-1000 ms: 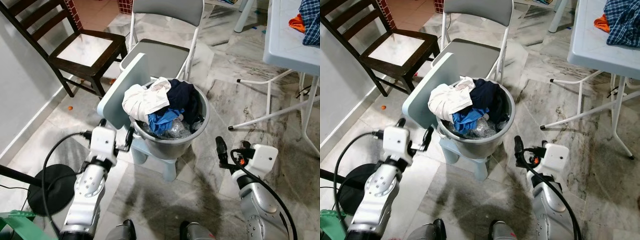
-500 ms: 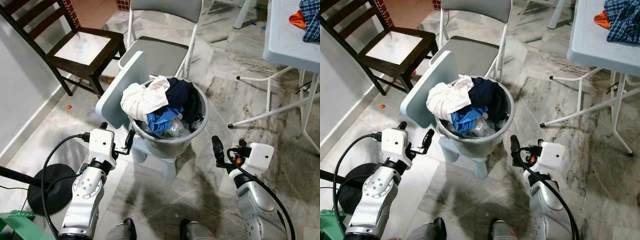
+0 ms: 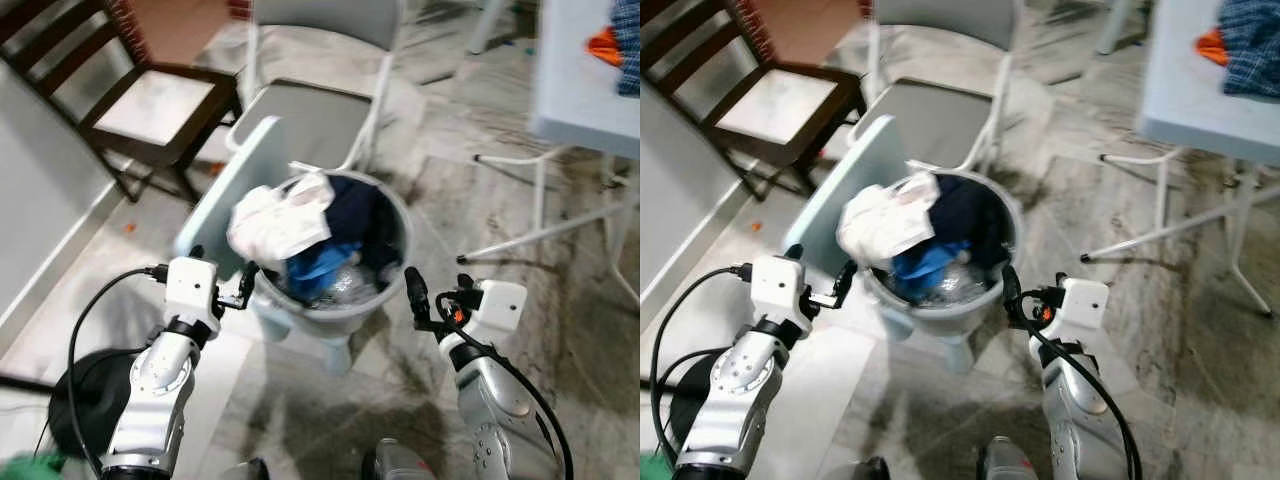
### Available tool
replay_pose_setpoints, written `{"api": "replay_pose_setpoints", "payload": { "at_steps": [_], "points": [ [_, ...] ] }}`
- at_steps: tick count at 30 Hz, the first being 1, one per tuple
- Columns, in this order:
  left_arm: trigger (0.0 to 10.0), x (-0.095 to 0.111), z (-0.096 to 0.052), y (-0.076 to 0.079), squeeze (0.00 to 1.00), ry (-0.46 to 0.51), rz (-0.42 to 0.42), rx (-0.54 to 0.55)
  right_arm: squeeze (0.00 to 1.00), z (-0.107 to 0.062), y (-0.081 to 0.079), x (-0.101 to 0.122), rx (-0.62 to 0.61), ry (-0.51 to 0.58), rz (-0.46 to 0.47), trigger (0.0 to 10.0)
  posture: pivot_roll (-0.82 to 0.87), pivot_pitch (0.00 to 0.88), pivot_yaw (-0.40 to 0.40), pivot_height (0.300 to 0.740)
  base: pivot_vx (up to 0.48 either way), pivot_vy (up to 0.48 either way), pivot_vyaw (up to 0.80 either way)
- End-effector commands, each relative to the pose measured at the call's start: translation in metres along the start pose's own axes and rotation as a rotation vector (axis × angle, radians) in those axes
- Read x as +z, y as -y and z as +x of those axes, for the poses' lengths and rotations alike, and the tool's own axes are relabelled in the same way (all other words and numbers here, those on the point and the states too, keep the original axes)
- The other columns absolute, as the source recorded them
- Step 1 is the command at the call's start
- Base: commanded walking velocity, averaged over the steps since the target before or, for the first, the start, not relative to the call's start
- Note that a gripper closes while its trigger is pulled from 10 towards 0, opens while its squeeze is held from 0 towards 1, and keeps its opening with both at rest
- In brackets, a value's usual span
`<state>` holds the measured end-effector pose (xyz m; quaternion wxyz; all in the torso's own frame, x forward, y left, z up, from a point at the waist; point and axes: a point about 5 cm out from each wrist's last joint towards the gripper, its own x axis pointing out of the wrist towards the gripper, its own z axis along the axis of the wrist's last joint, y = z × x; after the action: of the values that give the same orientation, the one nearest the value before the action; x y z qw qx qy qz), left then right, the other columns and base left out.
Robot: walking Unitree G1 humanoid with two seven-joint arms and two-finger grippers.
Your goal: Hang hanger
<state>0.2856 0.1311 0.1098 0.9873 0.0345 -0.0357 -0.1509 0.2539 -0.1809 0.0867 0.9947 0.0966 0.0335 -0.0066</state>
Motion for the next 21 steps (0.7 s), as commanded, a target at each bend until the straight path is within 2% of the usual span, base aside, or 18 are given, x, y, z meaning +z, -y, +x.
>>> {"api": "replay_pose_setpoints", "payload": {
  "at_steps": [1,3,7,16,21],
  "points": [
    [10.0,-0.011,-0.013,-0.017,0.00,-0.052,0.020,0.047,0.00,0.003,-0.017,0.003,0.050,0.016,0.020,10.0,-0.07,0.247,0.047,0.740,0.349,0.000,0.00],
    [10.0,-0.012,-0.012,-0.017,0.00,-0.055,0.019,0.046,0.00,0.004,-0.018,0.003,0.053,0.016,0.018,10.0,-0.07,0.250,0.049,0.740,0.326,0.000,0.00],
    [10.0,-0.010,-0.011,-0.016,0.00,-0.040,0.027,0.036,0.00,0.007,-0.020,0.005,0.066,0.021,0.011,10.0,-0.06,0.256,0.053,0.740,0.000,0.000,0.00],
    [10.0,-0.017,-0.013,-0.017,0.00,-0.075,-0.003,0.046,0.00,0.008,-0.025,0.004,0.088,0.011,0.005,10.0,-0.07,0.262,0.046,0.740,0.000,0.000,0.00],
    [10.0,-0.018,-0.013,-0.020,0.00,-0.085,0.022,0.082,0.00,0.006,-0.029,0.001,0.111,-0.004,0.007,10.0,-0.07,0.263,0.035,0.740,0.000,0.000,0.00]
  ]
}}
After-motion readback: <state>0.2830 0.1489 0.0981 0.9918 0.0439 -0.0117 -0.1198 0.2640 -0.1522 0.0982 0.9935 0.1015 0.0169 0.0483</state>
